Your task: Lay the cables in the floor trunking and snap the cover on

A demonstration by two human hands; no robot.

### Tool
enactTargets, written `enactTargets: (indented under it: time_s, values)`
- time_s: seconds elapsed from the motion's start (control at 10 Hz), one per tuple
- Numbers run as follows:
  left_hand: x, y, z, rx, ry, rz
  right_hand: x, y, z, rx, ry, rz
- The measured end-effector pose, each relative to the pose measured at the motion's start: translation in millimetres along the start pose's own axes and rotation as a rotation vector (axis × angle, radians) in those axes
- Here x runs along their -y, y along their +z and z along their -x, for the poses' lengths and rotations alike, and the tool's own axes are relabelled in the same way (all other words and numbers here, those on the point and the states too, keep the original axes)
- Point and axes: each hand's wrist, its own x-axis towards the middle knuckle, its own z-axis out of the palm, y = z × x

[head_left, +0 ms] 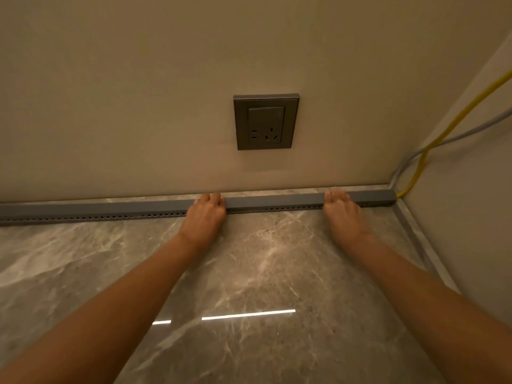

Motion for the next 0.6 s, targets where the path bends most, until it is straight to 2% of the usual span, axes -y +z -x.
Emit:
enactTargets:
  time_s: [0.1, 0.2, 0.4, 0.6]
  values:
    - [1.8, 2.3, 1.5, 0.009, 0.005, -0.025, -0.5, 1.7, 0.0, -0.002, -0.01, 0.0]
    - [-1.3, 2.0, 2.8, 0.023, -0.076, 0.014, 0.4, 5.2, -0.8, -0.05, 0.033, -0.068]
    - [-5.5, 10.1, 9.1, -0.02, -0.19, 0.179, 5.5, 11.3, -0.5, -0.109, 0.09, -0.163]
    - [-14.2, -14.4, 11.4, 0.087, -0.237, 0.17, 26.5, -15.4, 10.3, -0.12, 0.083, -0.255]
